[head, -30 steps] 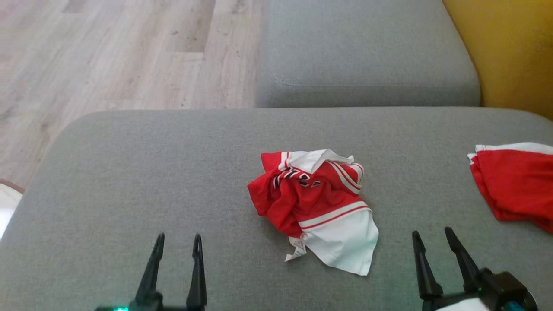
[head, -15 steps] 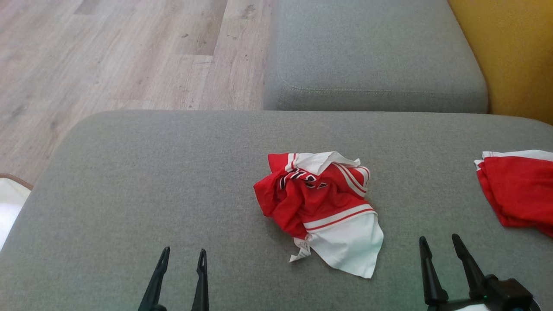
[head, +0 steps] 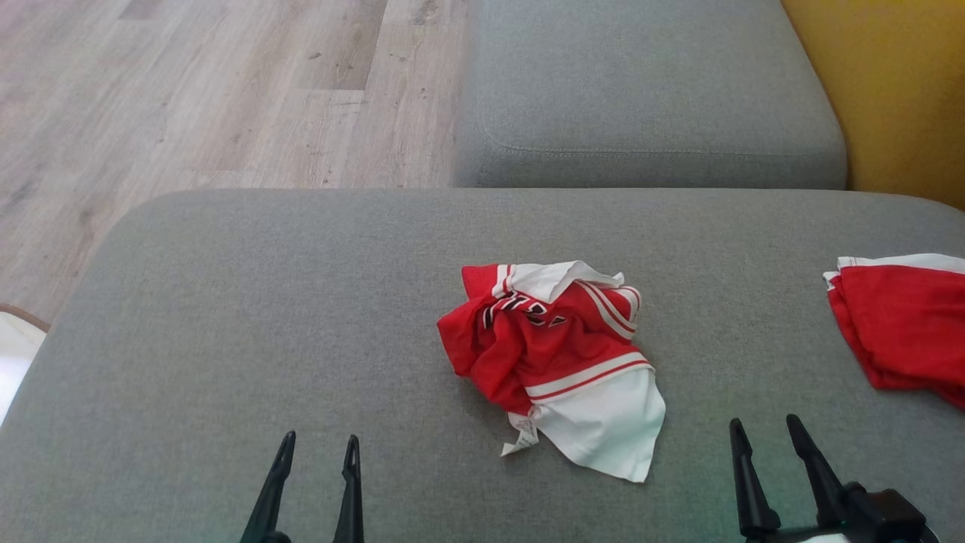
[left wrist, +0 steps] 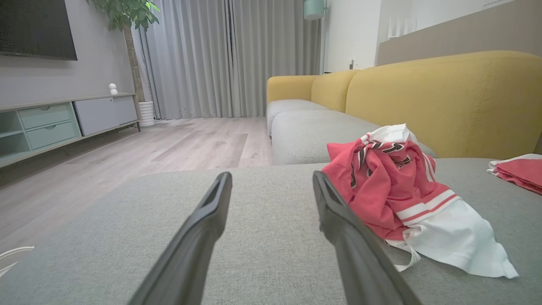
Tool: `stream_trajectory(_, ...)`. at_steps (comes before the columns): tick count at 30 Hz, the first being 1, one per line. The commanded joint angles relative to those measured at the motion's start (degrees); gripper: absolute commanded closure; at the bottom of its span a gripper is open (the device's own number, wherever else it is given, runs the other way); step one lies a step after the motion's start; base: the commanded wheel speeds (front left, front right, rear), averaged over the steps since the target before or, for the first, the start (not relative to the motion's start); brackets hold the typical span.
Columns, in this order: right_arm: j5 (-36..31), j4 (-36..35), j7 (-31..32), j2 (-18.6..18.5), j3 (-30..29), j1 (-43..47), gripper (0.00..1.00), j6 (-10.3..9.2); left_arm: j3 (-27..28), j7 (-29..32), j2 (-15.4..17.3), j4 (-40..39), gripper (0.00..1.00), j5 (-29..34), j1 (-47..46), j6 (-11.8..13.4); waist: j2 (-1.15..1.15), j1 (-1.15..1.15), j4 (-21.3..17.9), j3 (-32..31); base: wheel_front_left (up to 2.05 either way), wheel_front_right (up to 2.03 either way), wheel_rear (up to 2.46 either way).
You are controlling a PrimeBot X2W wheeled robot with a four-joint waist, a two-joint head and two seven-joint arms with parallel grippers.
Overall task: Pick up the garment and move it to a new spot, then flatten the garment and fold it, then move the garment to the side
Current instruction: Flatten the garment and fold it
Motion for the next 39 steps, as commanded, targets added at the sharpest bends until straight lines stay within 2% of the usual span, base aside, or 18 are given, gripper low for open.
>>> stream_trajectory(1,-0.4,-1.5,-0.6,-0.4,1.4,-2.7,0.0,0.37,1.7,-0.4,-1.0,-1.5,0.0,0.6,-2.6,-0.2,0.0,0.0,-0.2,0.1,0.0,0.0,0.0)
stream_trajectory(7,0.2,-2.1,-0.6,-0.4,0.8,-3.4,0.0,0.37,1.2,-0.4,-1.3,-0.7,0.0,0.7,-3.0,-0.4,0.0,0.0,-1.4,0.8,0.0,0.0,0.0)
stream_trajectory(10,0.2,-2.6,-0.6,-0.4,1.4,-4.1,0.0,0.37,-0.2,-0.4,-1.4,0.4,0.0,0.4,-4.9,-1.2,0.0,0.0,-2.8,1.8,0.0,0.0,0.0)
stream_trajectory(12,0.2,-3.4,-0.6,-0.4,1.7,-4.6,0.0,0.37,-2.2,-0.4,-1.5,2.0,0.0,0.3,-7.2,-2.6,0.0,0.0,-3.8,2.8,0.0,0.0,0.0)
stream_trajectory(15,0.6,-4.9,-0.6,-0.4,1.7,-5.6,0.0,0.37,-6.5,-0.2,-1.6,6.7,0.0,0.5,-12.5,-5.2,0.0,0.0,-5.6,4.9,0.0,0.0,0.0)
stream_trajectory(18,0.4,-6.3,-0.6,-0.4,2.2,-6.5,0.0,0.37,-11.9,2.9,-1.7,11.8,0.0,0.0,-19.7,-7.4,0.0,0.0,-7.7,7.1,0.0,0.0,0.0)
stream_trajectory(27,0.4,-9.3,-0.6,-0.4,3.9,-11.4,0.0,0.37,-28.3,11.7,-1.7,21.6,0.0,-4.6,-38.1,-11.0,0.0,0.0,-15.8,16.1,0.0,0.0,0.0)
stream_trajectory(32,0.5,-9.4,-0.6,-0.4,3.9,-12.8,0.0,0.37,-34.1,14.7,-1.7,27.6,0.0,-8.2,-43.4,-10.3,0.0,0.0,-18.8,18.7,0.0,0.0,0.0)
stream_trajectory(36,0.5,-9.5,-0.6,-0.4,4.2,-13.8,0.0,0.37,-36.2,17.8,-1.7,33.6,0.0,-11.4,-46.1,-7.4,0.0,0.0,-20.6,20.1,0.0,0.0,0.0)
stream_trajectory(37,0.6,-9.4,-0.6,-0.4,4.3,-14.0,0.0,0.37,-36.5,18.2,-1.7,35.0,0.09,-12.6,-46.4,-6.8,0.0,0.0,-21.0,20.2,0.0,0.0,0.0)
stream_trajectory(38,0.6,-9.4,-0.6,-0.4,4.4,-14.2,0.0,0.37,-36.9,19.0,-1.7,36.5,0.53,-13.7,-46.6,-6.8,0.0,0.0,-21.3,20.3,0.0,0.0,0.0)
stream_trajectory(39,0.6,-9.3,-0.6,-0.4,4.4,-14.4,0.0,0.37,-37.1,19.4,-1.7,37.4,0.72,-15.2,-46.7,-6.9,0.0,0.0,-21.6,20.4,0.0,0.0,0.0)
